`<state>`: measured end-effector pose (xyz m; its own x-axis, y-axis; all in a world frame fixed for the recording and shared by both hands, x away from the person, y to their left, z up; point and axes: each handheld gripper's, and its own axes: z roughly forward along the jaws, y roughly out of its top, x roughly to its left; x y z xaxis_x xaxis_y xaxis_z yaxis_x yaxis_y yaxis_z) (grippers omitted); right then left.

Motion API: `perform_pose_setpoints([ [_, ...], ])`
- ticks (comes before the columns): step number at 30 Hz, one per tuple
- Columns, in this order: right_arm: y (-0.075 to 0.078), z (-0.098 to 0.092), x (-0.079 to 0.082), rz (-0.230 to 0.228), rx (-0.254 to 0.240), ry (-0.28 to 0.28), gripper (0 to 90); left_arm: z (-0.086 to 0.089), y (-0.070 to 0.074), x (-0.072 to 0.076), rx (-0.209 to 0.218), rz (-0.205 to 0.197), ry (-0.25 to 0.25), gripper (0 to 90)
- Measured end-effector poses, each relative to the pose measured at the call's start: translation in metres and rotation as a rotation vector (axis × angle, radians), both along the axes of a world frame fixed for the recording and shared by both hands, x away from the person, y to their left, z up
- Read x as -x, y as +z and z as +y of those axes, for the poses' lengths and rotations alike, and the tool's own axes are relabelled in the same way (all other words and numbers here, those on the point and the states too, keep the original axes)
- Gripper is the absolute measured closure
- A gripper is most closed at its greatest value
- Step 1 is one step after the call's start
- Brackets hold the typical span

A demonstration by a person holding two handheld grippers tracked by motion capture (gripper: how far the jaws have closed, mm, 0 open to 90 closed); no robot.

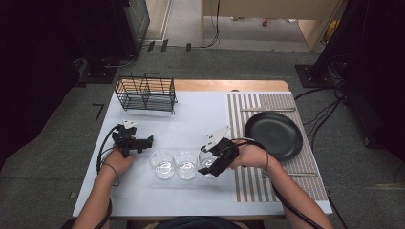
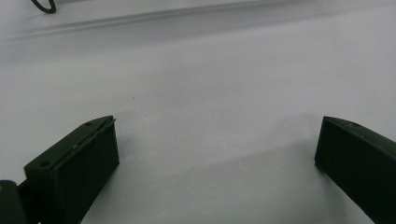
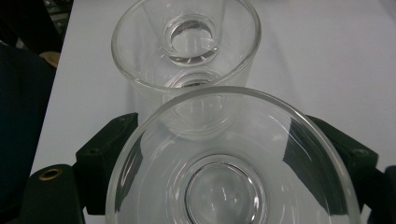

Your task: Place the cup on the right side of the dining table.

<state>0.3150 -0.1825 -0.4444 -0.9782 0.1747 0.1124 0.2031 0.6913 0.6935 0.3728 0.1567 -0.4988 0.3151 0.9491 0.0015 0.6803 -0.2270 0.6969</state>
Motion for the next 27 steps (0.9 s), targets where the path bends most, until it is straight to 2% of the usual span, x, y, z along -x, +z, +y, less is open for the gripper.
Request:
perform_pose_setpoints([
  [8, 0.0008, -0.0032, -0.0023, -0.015, -0.004, -0.012, 18.3, 0.0, 0.0, 0.0, 0.0, 0.0, 0.0, 0.0],
  [10, 0.0009, -0.0038, -0.0028, -0.009, -0.007, -0.023, 18.3, 0.0, 0.0, 0.0, 0.0, 0.0, 0.0, 0.0],
  [27, 0.0028, -0.0082, -0.0096, -0.05, -0.018, -0.082, 18.4, 0.0, 0.0, 0.0, 0.0, 0.0, 0.0, 0.0],
])
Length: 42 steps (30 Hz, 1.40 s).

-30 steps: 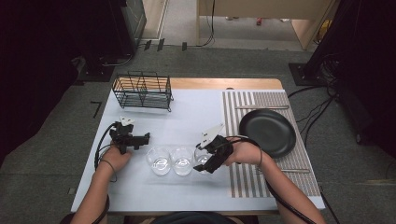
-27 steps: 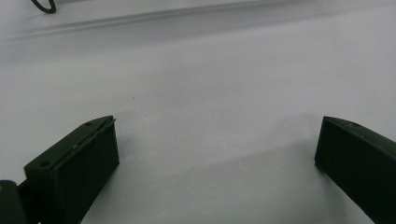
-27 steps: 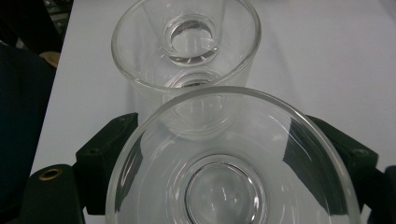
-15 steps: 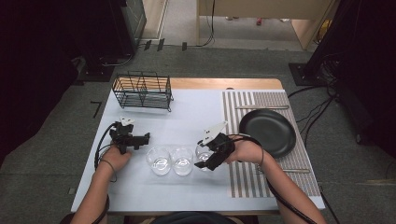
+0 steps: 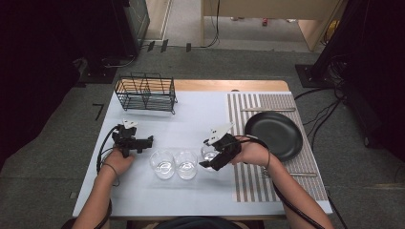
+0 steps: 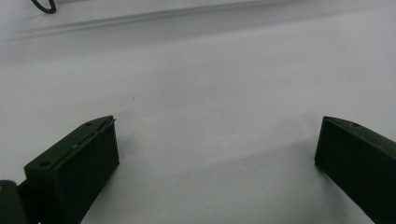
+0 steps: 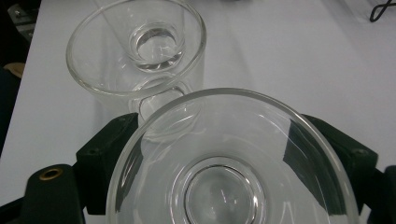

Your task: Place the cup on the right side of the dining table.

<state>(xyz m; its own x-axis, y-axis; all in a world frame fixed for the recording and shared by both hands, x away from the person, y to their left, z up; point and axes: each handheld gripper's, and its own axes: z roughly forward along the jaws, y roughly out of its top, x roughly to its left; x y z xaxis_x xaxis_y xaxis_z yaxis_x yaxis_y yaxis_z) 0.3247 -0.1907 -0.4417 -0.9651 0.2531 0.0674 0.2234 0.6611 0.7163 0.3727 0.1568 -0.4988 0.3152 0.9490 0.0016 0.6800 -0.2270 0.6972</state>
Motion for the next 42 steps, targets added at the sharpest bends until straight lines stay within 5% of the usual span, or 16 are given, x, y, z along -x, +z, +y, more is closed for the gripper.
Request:
perform_pose_setpoints([
  [42, 0.003, 0.0, -0.015, -0.064, -0.024, -0.167, 18.4, 0.0, 0.0, 0.0, -0.001, -0.002, 0.0, 0.0],
])
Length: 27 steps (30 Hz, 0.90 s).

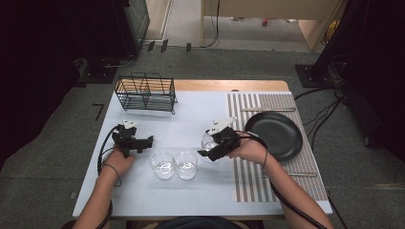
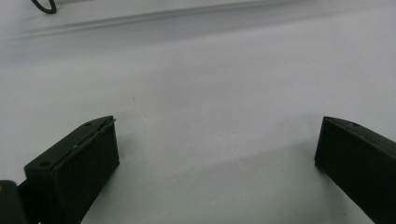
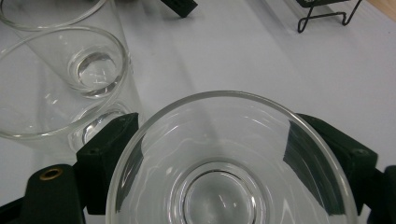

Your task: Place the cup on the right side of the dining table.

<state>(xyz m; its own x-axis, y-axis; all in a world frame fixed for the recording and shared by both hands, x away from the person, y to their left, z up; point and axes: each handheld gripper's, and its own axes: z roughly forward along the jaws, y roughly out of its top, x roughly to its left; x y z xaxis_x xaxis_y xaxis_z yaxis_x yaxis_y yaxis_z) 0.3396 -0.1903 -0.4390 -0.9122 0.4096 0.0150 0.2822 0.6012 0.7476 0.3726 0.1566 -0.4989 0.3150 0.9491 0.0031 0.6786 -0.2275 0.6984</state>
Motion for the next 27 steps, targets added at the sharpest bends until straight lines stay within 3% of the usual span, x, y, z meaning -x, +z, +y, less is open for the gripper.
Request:
perform_pose_setpoints([
  [27, -0.002, 0.001, -0.015, -0.022, -0.002, -0.084, 18.5, 0.0, 0.0, 0.0, 0.0, -0.003, 0.0, 0.0],
])
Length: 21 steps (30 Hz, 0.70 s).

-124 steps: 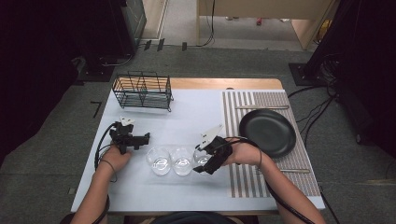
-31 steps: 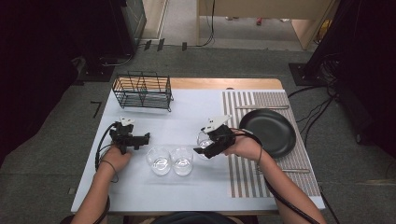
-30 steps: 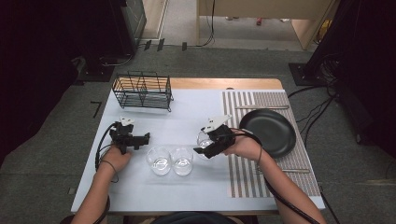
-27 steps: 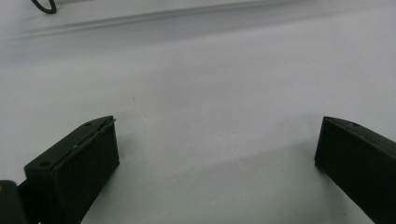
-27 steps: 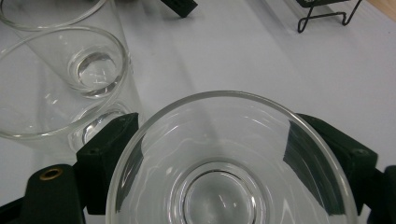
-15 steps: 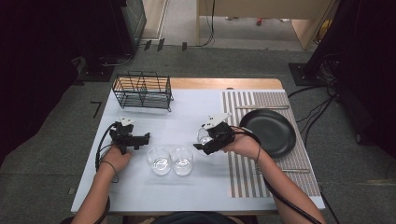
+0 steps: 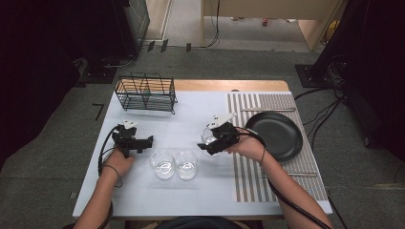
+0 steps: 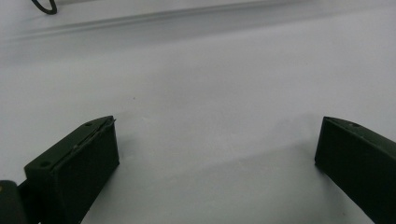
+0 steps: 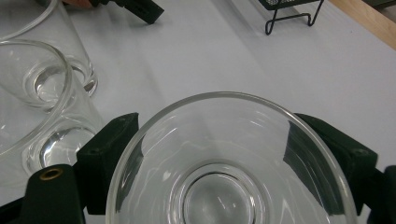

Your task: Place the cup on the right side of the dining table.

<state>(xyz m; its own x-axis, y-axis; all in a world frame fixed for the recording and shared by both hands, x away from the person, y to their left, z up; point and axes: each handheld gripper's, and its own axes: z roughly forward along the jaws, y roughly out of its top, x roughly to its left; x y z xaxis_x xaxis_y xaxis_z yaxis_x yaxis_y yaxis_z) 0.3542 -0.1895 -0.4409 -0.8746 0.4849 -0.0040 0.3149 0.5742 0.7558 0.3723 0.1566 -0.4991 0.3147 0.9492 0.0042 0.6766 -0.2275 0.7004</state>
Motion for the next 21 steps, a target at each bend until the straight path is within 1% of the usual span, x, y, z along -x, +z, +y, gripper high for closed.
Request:
perform_pose_setpoints([
  [21, 0.0, -0.002, -0.011, -0.01, -0.022, -0.068, 18.5, 0.0, 0.0, 0.0, 0.0, -0.002, 0.001, 0.0],
])
